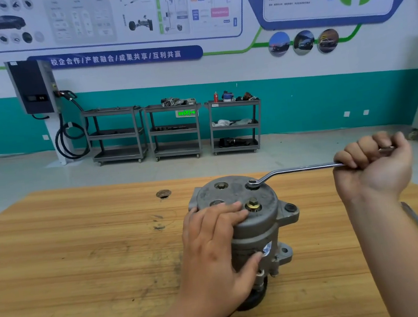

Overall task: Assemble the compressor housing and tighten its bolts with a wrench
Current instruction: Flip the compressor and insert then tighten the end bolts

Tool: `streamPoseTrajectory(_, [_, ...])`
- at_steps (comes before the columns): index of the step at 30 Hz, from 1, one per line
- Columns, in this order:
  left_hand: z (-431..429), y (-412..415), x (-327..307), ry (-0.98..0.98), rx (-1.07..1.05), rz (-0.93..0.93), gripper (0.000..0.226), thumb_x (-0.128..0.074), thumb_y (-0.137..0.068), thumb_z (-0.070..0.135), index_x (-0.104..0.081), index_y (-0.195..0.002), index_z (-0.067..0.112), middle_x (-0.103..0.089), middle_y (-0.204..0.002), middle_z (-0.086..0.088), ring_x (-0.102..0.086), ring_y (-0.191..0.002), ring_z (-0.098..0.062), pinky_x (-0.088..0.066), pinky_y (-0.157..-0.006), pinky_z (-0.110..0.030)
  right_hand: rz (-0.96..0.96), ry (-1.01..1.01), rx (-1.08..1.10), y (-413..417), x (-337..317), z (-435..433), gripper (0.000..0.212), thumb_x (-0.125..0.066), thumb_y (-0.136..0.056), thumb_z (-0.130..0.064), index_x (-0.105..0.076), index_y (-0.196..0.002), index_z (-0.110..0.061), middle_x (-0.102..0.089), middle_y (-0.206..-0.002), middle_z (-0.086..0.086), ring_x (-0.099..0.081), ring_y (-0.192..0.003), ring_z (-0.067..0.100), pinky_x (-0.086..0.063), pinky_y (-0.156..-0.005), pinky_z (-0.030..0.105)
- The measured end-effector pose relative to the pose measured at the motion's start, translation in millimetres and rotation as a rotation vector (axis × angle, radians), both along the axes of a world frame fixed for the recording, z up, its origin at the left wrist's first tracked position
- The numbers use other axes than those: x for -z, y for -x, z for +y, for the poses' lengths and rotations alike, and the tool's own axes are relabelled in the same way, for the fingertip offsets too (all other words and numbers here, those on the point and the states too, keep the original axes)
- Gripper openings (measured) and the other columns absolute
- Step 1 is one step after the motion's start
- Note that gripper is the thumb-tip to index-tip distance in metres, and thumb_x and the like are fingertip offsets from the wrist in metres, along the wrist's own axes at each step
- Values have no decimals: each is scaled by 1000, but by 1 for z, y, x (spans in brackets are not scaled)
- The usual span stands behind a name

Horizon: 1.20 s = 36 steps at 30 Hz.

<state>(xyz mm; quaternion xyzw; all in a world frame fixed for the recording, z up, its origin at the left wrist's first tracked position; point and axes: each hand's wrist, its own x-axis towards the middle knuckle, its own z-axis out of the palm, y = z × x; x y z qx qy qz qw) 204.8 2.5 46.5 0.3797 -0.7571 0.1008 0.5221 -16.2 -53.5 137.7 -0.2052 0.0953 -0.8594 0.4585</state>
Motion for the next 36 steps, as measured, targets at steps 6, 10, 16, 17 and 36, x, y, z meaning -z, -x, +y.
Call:
streamPoseTrajectory(6, [-2,-4,-1,-6,39,-1,50,-64,-70,44,-47,-114,25,-55,-120,8,-47,-114,-10,-32,-100,-47,208,51,-164,13,-11,-20,27,-43,-73,-30,-37,-48,-23,-18,-40,-6,-12,-35,8,-19,-34,19])
streamPoseTrajectory(10, [-5,-11,-3,-33,101,-35,51,-66,-70,44,-47,-114,26,-57,-122,7,-49,-116,-10,-30,-105,-44,270,60,-329,17,-20,-42,30,-41,-75,-27,-37,-46,-22,-12,-41,-5,-6,-37,11,-17,-32,17])
streamPoseTrajectory(16, [-10,-23,-5,-26,146,-41,52,-67,-71,45,-48,-115,25,-54,-123,8,-47,-117,-10,-28,-107,-26,250,11,-440,10,-17,-59,31,-41,-76,-24,-38,-45,-23,-9,-47,-6,-6,-38,10,-17,-33,16])
streamPoseTrajectory(17, [-9,-23,-4,-24,136,-30,52,-67,-71,45,-48,-114,25,-54,-123,8,-46,-117,-9,-29,-106,-29,228,8,-431,10,-15,-57,31,-41,-75,-24,-38,-45,-23,-8,-47,-6,-5,-38,10,-17,-33,17])
streamPoseTrajectory(36, [0,4,-2,-2,2,76,46,-63,-70,44,-47,-108,24,-61,-112,3,-47,-109,-11,-42,-95,-56,154,18,179,-19,6,45,44,-25,-95,-24,-32,-51,-23,-15,-45,-7,-10,-41,13,-22,-40,23])
